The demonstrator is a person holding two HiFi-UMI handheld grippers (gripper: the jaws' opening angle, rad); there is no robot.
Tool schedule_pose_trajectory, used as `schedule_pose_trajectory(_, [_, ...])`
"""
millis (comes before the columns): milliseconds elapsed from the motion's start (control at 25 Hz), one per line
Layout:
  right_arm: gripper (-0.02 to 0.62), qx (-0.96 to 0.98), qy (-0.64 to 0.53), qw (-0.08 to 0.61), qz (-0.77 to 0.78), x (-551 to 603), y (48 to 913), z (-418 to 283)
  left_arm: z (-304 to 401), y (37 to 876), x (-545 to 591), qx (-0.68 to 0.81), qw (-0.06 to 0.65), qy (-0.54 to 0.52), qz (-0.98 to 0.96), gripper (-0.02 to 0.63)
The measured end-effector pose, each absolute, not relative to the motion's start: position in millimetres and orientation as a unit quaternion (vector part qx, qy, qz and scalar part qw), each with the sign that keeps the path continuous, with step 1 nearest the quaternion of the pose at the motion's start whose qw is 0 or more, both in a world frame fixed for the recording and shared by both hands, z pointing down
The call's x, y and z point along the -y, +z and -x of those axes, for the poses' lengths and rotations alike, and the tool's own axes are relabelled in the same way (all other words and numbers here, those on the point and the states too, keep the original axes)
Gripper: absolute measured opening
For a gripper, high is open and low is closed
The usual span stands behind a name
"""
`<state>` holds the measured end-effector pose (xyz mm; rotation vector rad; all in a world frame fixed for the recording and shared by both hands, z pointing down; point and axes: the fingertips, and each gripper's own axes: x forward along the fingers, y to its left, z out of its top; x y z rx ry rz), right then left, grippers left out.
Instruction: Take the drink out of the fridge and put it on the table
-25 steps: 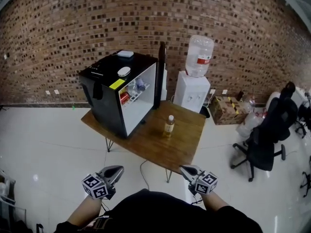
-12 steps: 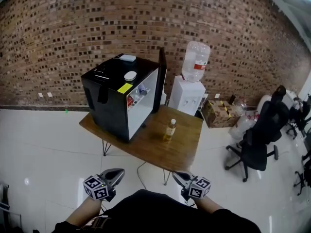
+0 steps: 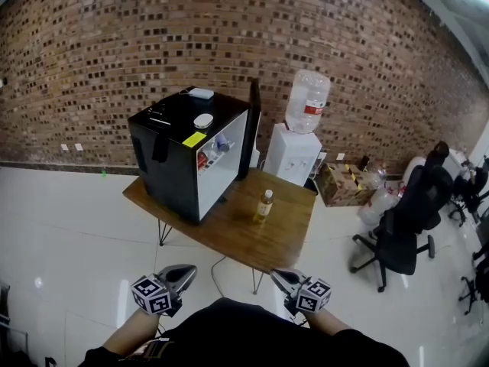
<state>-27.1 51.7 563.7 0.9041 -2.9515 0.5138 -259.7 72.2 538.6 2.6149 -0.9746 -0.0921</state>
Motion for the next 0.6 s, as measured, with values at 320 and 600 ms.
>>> schedule_pose_trajectory(320, [0.015, 0.947, 0.146, 0.012, -0.285, -50.4, 556.1, 24.3, 256.9, 536.6, -73.8, 0.345, 0.17, -0.031, -0.923, 0.002])
schedule_pose_trajectory(600, [0.015, 0.949, 0.142, 0.015, -0.281, -51.5, 556.2, 28.0, 260.9, 537.4, -77.0, 0.347, 0.174, -0.03, -0.921, 0.002])
